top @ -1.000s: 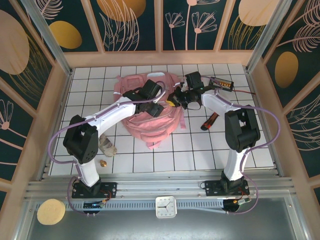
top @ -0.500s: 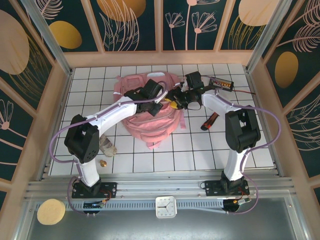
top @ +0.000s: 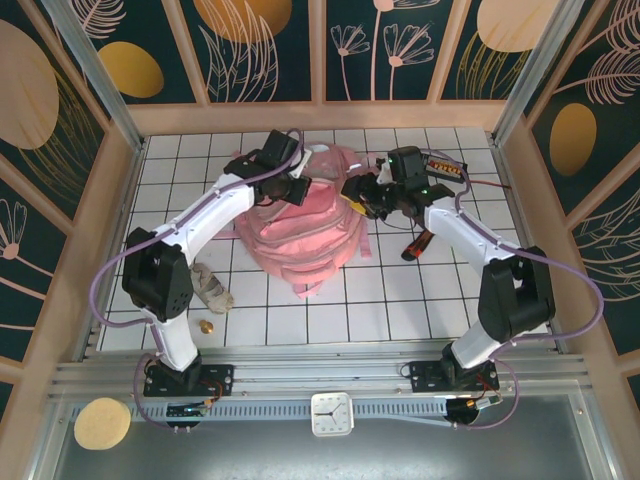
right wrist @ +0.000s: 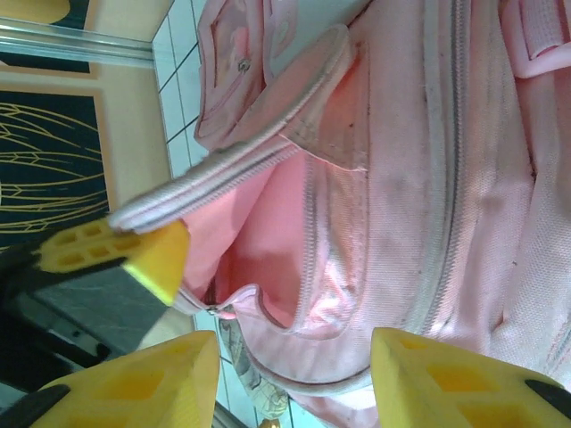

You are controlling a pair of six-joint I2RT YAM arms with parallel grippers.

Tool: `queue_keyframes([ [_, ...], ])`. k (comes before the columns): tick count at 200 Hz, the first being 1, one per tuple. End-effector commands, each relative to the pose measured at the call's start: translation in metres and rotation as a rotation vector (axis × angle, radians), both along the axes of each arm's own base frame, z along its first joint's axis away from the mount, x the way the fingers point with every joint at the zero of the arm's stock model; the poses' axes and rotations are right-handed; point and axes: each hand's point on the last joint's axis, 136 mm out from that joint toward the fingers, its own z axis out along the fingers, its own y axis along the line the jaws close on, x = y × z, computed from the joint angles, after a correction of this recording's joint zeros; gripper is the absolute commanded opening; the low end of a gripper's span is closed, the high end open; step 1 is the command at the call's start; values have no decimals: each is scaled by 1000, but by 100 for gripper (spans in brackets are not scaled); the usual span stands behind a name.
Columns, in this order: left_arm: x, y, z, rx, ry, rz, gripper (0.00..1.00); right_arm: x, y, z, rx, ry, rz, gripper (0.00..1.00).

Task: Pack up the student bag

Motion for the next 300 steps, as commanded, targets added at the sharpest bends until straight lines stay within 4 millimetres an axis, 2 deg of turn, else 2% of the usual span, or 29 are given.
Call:
queue_keyframes([
  [1, 5, -21, 68, -232, -57, 33, 0, -7, 12, -22, -111, 21, 59, 49],
  [27, 5, -32, 70, -304, -22, 27, 0, 3, 27, -31, -164, 13, 86, 49],
  [64, 3, -36, 75, -327, -9, 20, 0, 27, 29, -55, -290, 23, 84, 48],
  [86, 5, -29, 81, -287, -33, 28, 0, 37, 14, -75, -411, 24, 89, 41],
  [105, 9, -19, 87, -276, -55, 47, 0, 38, -12, -99, -513, 58, 86, 37],
  [121, 12, -12, 91, -278, -64, 60, 0, 38, -25, -103, -508, 55, 76, 37],
  [127, 12, -11, 90, -275, -66, 56, 0, 39, -24, -98, -477, 32, 72, 38],
  [140, 12, -12, 86, -266, -69, 42, 0, 42, -15, -72, -388, -59, 76, 43],
  [163, 15, -12, 70, -241, -75, 29, 0, 41, 14, -6, -250, -305, 156, 58],
  [175, 18, -11, 64, -224, -80, 34, 0, 28, 29, 28, -261, -476, 220, 73],
  [181, 20, -11, 60, -215, -80, 35, 0, 19, 37, 40, -281, -562, 257, 85],
  [184, 21, -11, 58, -210, -78, 36, 0, 15, 38, 46, -297, -602, 268, 95],
  [187, 23, -11, 56, -206, -78, 37, 0, 9, 42, 51, -311, -645, 286, 99],
  [200, 26, -12, 49, -197, -71, 41, 0, -18, 55, 69, -348, -812, 344, 99],
  [214, 28, -14, 39, -192, -51, 39, 0, -38, 56, 89, -297, -923, 339, 99],
  [226, 28, -15, 35, -195, -43, 37, 0, -38, 42, 105, -241, -941, 214, 99],
  [238, 28, -14, 32, -190, -42, 42, 0, -33, 24, 114, -177, -886, 57, 99],
  [253, 29, -13, 33, -180, -49, 45, 0, -50, 29, 129, -75, -968, 142, 99],
  [262, 31, -12, 35, -178, -53, 46, 0, -52, 32, 121, -117, -979, 173, 99],
  [274, 32, -13, 35, -176, -53, 47, 0, -32, 14, 91, -245, -826, 92, 99],
  [285, 32, -13, 34, -177, -47, 48, 0, -13, -16, 56, -331, -587, -2, 98],
  [289, 32, -14, 33, -178, -44, 46, 0, -4, -36, 43, -354, -482, -62, 97],
  [300, 30, -14, 34, -182, -41, 41, 0, 3, -80, 7, -398, -220, -178, 92],
])
